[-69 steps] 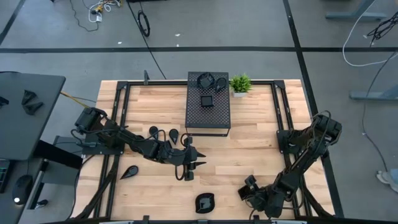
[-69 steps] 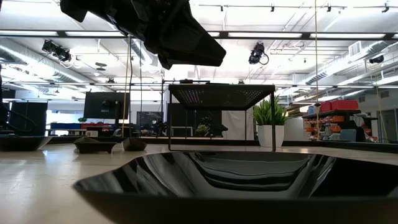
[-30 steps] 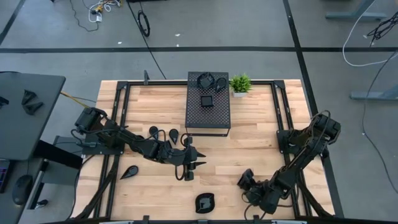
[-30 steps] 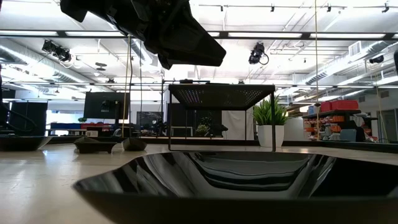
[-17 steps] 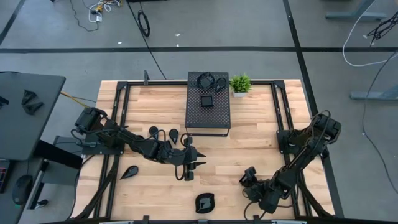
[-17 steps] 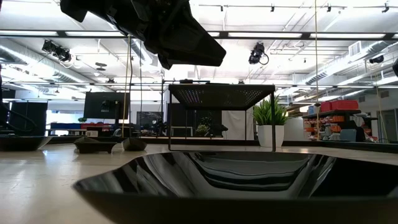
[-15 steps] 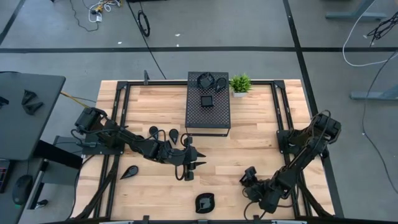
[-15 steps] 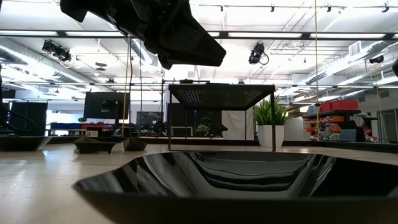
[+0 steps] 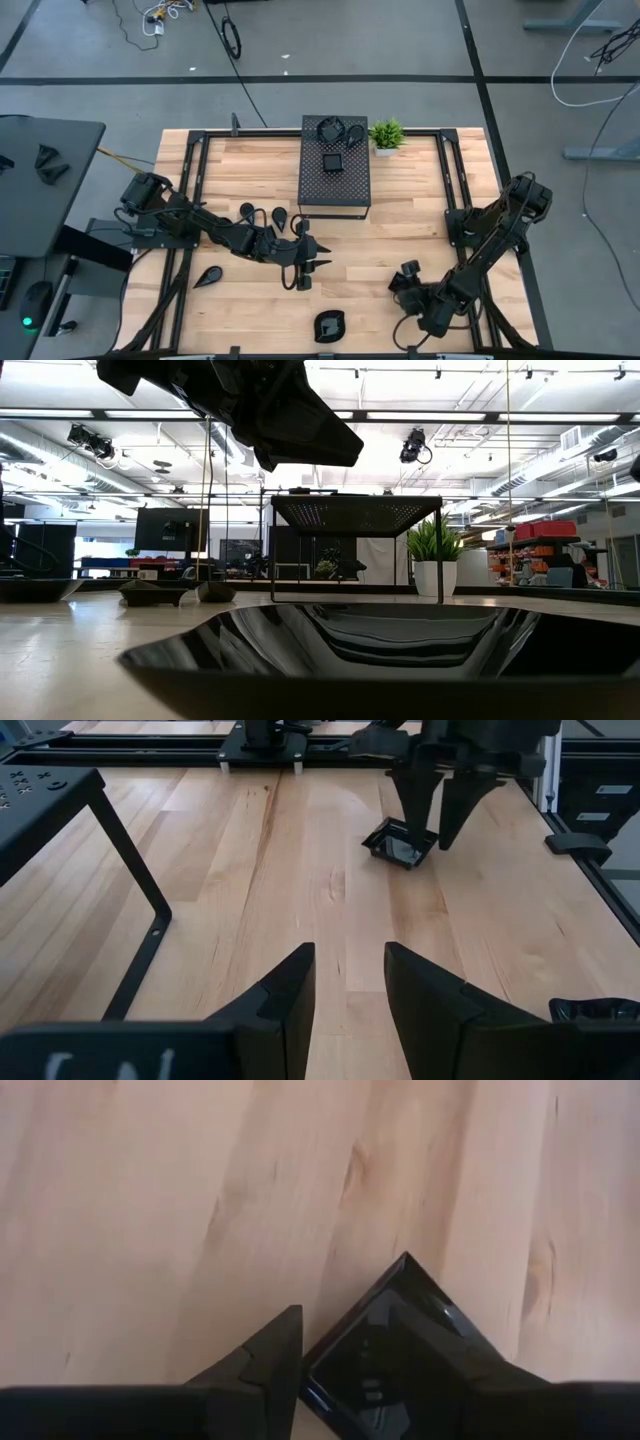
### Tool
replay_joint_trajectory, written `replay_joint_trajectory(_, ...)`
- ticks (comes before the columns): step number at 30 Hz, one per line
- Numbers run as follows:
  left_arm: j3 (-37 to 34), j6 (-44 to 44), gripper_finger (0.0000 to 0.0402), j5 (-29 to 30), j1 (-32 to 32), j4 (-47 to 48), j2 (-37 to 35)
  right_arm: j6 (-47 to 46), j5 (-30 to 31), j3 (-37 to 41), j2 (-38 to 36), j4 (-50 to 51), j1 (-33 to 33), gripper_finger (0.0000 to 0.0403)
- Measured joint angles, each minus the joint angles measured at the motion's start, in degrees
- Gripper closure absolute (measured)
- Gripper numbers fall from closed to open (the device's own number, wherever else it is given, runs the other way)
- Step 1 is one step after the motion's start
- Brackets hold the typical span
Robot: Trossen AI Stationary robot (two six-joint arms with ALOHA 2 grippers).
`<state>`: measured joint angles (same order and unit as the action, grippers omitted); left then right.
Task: Pick & Place Mini shaped plates
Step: Stack the black square plate on top of the black square plate on the shelf
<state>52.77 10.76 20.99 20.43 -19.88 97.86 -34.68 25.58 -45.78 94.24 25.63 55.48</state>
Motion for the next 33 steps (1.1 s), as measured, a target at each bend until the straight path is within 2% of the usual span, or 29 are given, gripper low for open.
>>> replay_joint_trajectory(4, 0.00, 0.00, 0.0275, 0.00, 0.00, 0.00, 0.00, -3.01, -0.57, 0.00, -0.02, 1.88, -0.01, 0.0255)
replay_joint_trajectory(8, 0.00, 0.00, 0.0275, 0.00, 0.02, 0.01, 0.00, -6.65, -0.58, 0.00, -0.02, 5.36, -0.02, 0.0277)
replay_joint_trajectory(19, 0.00, 0.00, 0.0275, 0.00, 0.02, 0.01, 0.00, -6.62, -0.69, 0.00, -0.09, 6.77, 0.00, 0.0393)
replay_joint_trajectory(26, 0.00, 0.00, 0.0275, 0.48, 0.87, 0.83, -0.14, -9.43, -1.39, 0.00, -1.30, 6.89, -0.02, 0.0396)
replay_joint_trajectory(33, -0.02, 2.04, 0.0275, 4.85, 2.99, 8.56, -2.01, -8.28, -1.14, -3.70, -9.71, 8.99, -0.40, 0.0401)
